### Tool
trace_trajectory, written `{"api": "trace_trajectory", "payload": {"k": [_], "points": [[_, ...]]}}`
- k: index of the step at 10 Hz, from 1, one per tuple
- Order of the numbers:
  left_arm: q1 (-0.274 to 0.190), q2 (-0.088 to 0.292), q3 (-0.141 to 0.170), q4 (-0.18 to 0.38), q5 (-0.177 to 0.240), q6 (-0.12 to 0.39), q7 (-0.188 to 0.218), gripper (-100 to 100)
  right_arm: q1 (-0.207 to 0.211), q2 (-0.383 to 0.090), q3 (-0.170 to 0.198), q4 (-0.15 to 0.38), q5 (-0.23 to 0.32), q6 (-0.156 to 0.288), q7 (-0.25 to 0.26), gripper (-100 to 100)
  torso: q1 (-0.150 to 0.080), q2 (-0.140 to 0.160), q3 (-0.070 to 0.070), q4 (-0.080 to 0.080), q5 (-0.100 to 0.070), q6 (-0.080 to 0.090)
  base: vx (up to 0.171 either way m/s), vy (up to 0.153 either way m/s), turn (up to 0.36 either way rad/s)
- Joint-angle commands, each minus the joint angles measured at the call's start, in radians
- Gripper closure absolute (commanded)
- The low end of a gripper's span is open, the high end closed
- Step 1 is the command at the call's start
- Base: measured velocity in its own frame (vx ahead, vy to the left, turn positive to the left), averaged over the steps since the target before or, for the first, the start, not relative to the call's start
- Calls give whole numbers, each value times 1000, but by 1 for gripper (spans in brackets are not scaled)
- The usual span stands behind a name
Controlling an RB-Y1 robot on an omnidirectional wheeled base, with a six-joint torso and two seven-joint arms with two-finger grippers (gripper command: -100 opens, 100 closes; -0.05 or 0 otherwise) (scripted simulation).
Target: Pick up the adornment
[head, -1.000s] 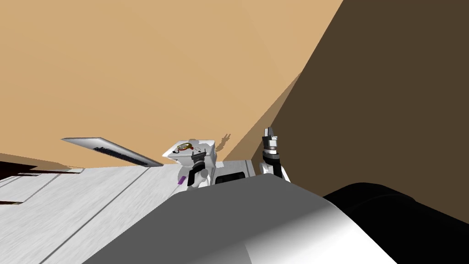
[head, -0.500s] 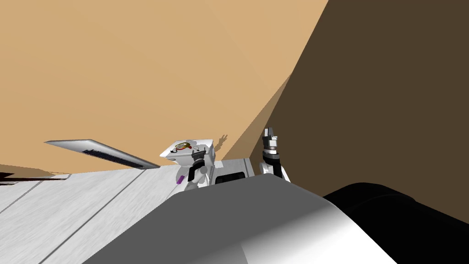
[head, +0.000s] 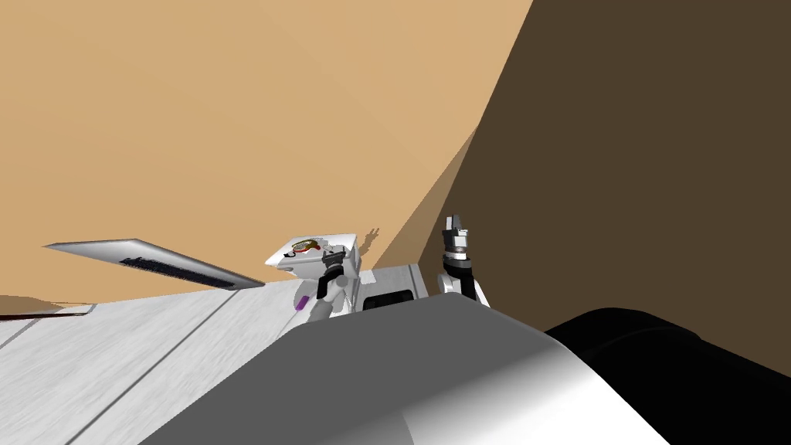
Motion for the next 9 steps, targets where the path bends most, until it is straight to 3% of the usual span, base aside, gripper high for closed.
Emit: {"api": "trace_trajectory", "payload": {"k": [1,2,3,4,6,7,8,9], "points": [[-32,20,-5,50,31,-12,0,-100,0,0,0,0,0,0,0,0,0,0,0,0,0,0,-66,-9,-81],[-72,58,-17,82,69,-34,-3,-100,0,0,0,0,0,0,0,0,0,0,0,-1,1,0,-81,-30,-133],[-86,58,-17,123,86,-34,-3,-100,0,0,0,0,0,0,0,0,0,-2,-1,0,0,1,-77,-25,-73],[-123,96,-29,151,122,-56,-7,-100,0,0,0,0,0,0,0,0,1,-4,-2,0,0,1,-94,-29,-128],[-140,96,-29,189,141,-56,-7,-100,0,0,0,0,0,0,0,0,1,-5,-3,0,1,1,-43,-15,-22],[-188,133,-41,226,186,-78,-10,-100,0,0,0,0,0,0,0,0,2,-8,-4,-1,1,1,-45,-15,-150],[-194,133,-41,260,195,-78,-10,-100,0,0,0,0,0,0,0,0,2,-8,-4,-1,1,2,-56,-17,-69],[-242,171,-53,306,231,-100,-14,-100,0,0,0,0,0,0,0,0,2,-7,-4,-1,1,1,-75,-38,-119]]}}
